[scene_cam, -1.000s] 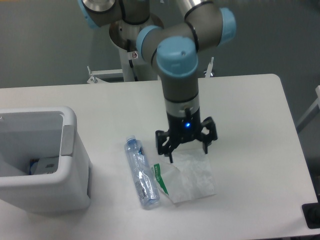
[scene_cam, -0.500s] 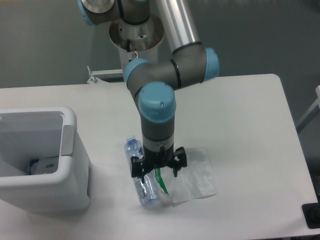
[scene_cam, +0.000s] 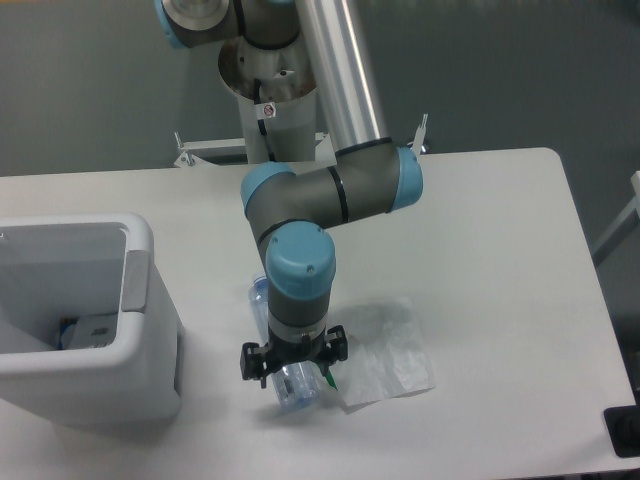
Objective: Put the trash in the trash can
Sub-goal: 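Close the gripper around the clear plastic bottle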
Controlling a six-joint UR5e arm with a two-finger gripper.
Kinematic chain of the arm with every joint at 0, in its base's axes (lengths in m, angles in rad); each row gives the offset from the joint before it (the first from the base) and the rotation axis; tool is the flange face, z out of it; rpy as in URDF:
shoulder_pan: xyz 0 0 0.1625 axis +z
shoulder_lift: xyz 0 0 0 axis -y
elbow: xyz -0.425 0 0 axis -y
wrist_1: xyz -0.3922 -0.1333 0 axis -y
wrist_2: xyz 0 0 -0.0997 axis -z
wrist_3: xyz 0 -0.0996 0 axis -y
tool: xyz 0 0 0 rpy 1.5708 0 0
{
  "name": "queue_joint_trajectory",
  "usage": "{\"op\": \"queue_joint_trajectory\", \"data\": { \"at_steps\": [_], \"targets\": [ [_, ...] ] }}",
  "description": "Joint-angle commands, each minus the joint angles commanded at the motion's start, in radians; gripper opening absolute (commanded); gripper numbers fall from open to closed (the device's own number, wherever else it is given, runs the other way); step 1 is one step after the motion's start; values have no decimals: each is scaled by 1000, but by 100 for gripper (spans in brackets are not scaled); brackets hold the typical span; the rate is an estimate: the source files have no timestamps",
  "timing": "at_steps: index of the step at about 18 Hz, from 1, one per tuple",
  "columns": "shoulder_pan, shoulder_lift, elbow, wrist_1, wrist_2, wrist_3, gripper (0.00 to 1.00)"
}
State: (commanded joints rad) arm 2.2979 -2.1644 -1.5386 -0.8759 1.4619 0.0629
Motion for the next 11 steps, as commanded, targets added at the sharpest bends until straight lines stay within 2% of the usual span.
{"op": "queue_joint_trajectory", "data": {
  "at_steps": [11],
  "targets": [
    [0, -41, 6, 2, 5, -5, 100]
  ]
}}
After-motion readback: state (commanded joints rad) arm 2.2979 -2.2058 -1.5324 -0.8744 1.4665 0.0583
